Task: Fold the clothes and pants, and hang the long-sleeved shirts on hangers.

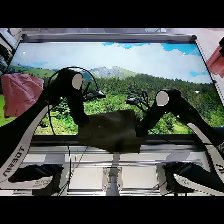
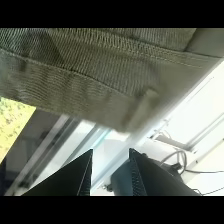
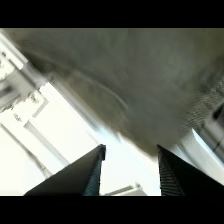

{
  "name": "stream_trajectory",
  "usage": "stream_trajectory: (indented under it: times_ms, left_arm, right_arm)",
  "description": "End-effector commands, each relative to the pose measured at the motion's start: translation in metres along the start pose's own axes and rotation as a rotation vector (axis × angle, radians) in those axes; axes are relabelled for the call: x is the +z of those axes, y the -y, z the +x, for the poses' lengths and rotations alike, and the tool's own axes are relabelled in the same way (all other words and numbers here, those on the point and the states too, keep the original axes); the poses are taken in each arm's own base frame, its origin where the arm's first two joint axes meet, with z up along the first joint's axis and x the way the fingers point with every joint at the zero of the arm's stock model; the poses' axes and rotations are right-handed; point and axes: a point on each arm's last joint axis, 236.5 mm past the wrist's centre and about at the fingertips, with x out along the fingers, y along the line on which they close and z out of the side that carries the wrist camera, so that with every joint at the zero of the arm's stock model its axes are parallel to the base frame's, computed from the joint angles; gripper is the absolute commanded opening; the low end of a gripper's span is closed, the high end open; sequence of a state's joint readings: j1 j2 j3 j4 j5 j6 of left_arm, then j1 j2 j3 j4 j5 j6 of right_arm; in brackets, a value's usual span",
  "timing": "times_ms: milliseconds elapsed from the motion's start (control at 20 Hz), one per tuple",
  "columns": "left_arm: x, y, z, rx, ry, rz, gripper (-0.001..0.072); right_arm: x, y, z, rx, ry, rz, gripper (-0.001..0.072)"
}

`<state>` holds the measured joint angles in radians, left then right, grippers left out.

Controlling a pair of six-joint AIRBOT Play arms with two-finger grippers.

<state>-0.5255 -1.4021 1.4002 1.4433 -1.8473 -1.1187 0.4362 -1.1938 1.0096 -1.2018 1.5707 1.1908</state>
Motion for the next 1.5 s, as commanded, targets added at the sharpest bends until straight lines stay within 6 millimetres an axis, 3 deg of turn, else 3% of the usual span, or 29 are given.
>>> stream_trajectory:
  times_ms: [0, 200, 250, 300, 450, 500, 550, 650, 700, 750, 850, 1050, 1250, 1450]
  left_arm:
    - [-0.006, 0.005, -0.013, 0.011, 0.041, -0.001, 0.0302]
    - [-0.026, -0.008, -0.037, 0.105, 0.100, -0.041, 0.0319]
    - [-0.033, -0.014, -0.043, 0.133, 0.115, -0.064, 0.0320]
    - [-0.039, -0.018, -0.049, 0.142, 0.137, -0.086, 0.0319]
    - [-0.063, -0.033, -0.068, 0.167, 0.221, -0.211, 0.0343]
    - [-0.071, -0.041, -0.072, 0.181, 0.262, -0.271, 0.0523]
    - [-0.081, -0.047, -0.074, 0.189, 0.292, -0.328, 0.0609]
    - [-0.105, -0.054, -0.067, 0.190, 0.315, -0.421, 0.0610]
    - [-0.116, -0.057, -0.059, 0.187, 0.320, -0.462, 0.0611]
    - [-0.126, -0.060, -0.049, 0.184, 0.326, -0.504, 0.0612]
    - [-0.141, -0.065, -0.027, 0.176, 0.333, -0.577, 0.0613]
    - [-0.160, -0.065, 0.007, 0.135, 0.302, -0.662, 0.0613]
    - [-0.162, -0.064, 0.010, 0.132, 0.300, -0.669, 0.0614]
    - [-0.161, -0.065, 0.010, 0.134, 0.302, -0.669, 0.0613]
  right_arm:
    - [-0.019, -0.017, -0.001, 0.073, -0.080, -0.008, 0.0386]
    - [-0.033, -0.027, -0.006, 0.115, -0.133, -0.013, 0.0415]
    - [-0.028, -0.025, -0.007, 0.108, -0.099, -0.014, 0.0552]
    - [-0.023, -0.022, -0.012, 0.099, -0.050, -0.021, 0.0620]
    - [-0.002, 0.003, -0.039, 0.039, 0.165, -0.029, 0.0620]
    - [0.006, 0.014, -0.050, 0.036, 0.247, -0.011, 0.0621]
    - [0.013, 0.025, -0.060, 0.049, 0.323, 0.024, 0.0621]
    - [0.024, 0.063, -0.069, 0.075, 0.475, 0.155, 0.0624]
    - [0.024, 0.085, -0.065, 0.081, 0.522, 0.240, 0.0687]
    - [0.021, 0.103, -0.056, 0.095, 0.530, 0.301, 0.0686]
    - [0.018, 0.120, -0.033, 0.144, 0.491, 0.368, 0.0686]
    - [0.031, 0.115, 0.016, 0.274, 0.373, 0.393, 0.0687]
    - [0.034, 0.105, 0.052, 0.323, 0.268, 0.386, 0.0686]
    - [0.042, 0.105, 0.069, 0.324, 0.248, 0.406, 0.0683]
